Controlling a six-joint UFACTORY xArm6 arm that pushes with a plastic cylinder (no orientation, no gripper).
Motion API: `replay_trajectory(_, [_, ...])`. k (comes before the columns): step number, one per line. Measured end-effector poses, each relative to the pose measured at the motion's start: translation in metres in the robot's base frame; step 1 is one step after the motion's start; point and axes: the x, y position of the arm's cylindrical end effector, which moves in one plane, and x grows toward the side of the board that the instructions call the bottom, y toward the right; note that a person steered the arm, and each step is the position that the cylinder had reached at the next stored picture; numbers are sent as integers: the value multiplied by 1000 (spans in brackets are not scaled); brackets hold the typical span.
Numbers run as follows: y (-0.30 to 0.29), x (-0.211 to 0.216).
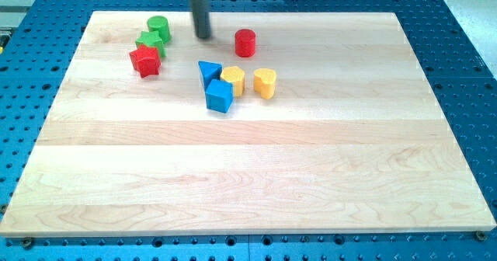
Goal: Place the red circle below the red star
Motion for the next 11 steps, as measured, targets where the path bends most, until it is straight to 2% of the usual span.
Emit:
replay_trajectory(1, [85,0])
replay_trajectory(2, [90,9])
replay_trajectory(4, [-26,88])
replay_trajectory(5, [-69,95])
replay_trajectory(6, [-67,70])
replay_trajectory(7, [-99,98])
replay_trajectory(8, [-107,127])
replay_trajectory(9, [-67,129])
replay_trajectory(10, [-63,169])
replay_trajectory(11, [-90,182])
